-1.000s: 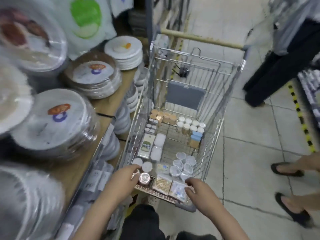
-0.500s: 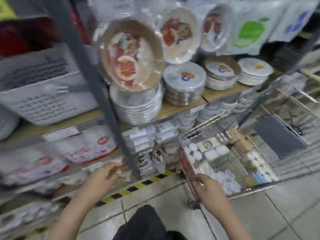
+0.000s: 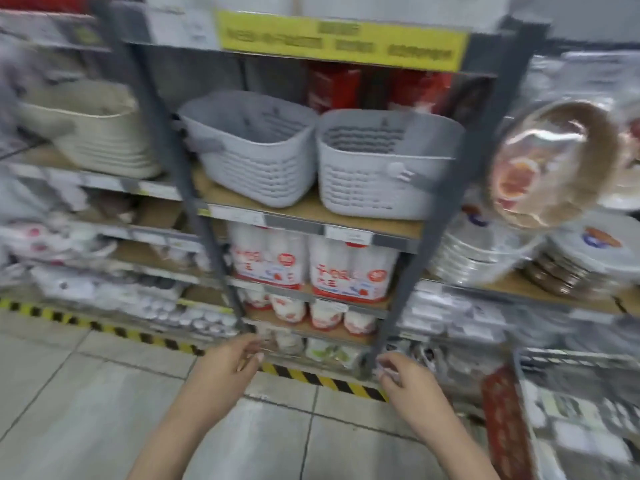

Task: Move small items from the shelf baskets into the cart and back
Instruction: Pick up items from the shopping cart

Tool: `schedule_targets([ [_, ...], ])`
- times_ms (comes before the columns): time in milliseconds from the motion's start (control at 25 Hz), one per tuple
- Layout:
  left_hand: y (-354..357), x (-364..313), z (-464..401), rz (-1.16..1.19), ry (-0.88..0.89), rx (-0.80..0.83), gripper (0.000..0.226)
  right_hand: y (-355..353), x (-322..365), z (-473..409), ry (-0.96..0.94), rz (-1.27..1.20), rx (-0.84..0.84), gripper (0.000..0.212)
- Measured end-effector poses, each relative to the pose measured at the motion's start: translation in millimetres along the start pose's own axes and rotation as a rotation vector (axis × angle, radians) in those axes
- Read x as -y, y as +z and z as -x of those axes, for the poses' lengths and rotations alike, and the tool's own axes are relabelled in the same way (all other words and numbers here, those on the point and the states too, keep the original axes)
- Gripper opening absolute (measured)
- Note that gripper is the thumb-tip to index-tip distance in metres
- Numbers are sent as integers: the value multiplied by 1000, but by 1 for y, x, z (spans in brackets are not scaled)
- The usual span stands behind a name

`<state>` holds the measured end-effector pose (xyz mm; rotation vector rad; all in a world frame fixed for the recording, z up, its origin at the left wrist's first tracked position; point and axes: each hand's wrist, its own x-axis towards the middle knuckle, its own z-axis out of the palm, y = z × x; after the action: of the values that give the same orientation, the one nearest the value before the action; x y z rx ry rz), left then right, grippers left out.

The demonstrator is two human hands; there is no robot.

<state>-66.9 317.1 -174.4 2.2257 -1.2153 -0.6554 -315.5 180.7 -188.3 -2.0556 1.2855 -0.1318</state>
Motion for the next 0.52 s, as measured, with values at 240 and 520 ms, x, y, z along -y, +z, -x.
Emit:
schedule_targets([
  [240,-105,117,41,52,-290,-113,32,74,148,-36,-231,57,148,24],
  [520,-184,187,10,93,-284,-209,31,127,255,-71,-316,42,189,20],
])
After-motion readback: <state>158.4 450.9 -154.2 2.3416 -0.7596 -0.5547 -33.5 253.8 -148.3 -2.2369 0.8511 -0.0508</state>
